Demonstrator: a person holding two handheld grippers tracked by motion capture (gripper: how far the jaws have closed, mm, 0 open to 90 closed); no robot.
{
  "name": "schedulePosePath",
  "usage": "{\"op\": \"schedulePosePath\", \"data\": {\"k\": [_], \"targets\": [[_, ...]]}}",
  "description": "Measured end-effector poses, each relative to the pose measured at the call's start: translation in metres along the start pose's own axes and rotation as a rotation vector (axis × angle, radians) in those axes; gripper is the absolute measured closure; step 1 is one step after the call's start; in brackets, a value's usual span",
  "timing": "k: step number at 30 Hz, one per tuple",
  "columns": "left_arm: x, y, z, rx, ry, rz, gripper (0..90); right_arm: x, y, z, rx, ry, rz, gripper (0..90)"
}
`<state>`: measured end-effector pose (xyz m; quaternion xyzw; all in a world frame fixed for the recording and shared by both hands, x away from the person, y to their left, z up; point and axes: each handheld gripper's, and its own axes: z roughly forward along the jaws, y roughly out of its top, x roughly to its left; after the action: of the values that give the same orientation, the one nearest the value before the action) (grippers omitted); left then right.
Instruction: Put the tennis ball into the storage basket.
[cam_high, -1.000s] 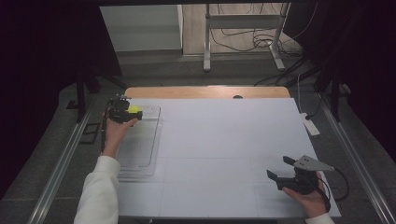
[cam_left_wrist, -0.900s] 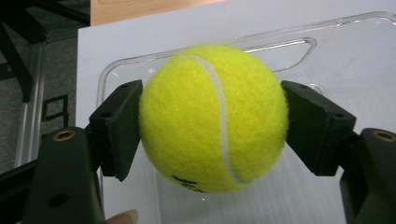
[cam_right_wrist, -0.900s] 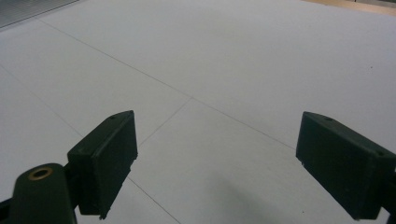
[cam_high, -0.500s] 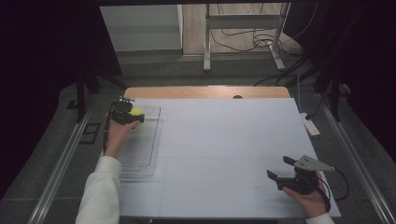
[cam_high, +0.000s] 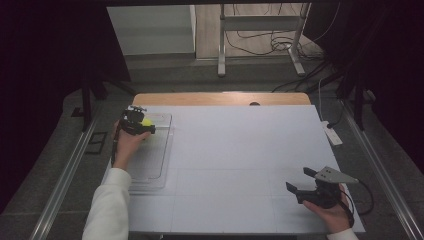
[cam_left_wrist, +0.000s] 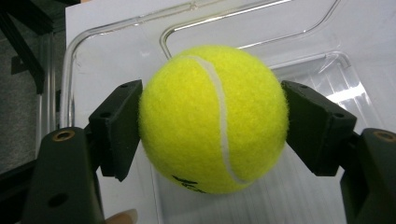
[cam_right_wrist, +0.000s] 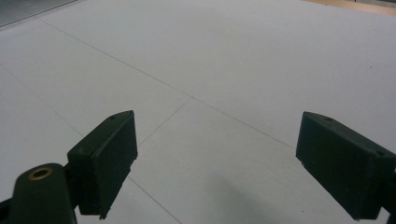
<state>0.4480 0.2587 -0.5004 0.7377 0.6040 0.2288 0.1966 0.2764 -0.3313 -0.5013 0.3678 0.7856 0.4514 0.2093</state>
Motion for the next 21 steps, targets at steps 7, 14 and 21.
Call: {"op": "schedulePosePath", "data": {"k": [7,14,21], "targets": [[-0.0039,-0.0009,0.0039,0.014,0.019,0.025,25.8,-0.0005,-0.0003,0.0,0.0,0.001,0.001,13.1],[-0.0038,-0.0013,0.0045,0.015,0.028,0.037,24.7,-0.0005,-0.0003,0.0003,0.002,0.002,0.003,13.1],[-0.0022,-0.0012,-0.0003,-0.018,0.019,0.024,16.4,-0.0005,-0.0005,0.0001,0.003,-0.003,0.002,13.1]]}}
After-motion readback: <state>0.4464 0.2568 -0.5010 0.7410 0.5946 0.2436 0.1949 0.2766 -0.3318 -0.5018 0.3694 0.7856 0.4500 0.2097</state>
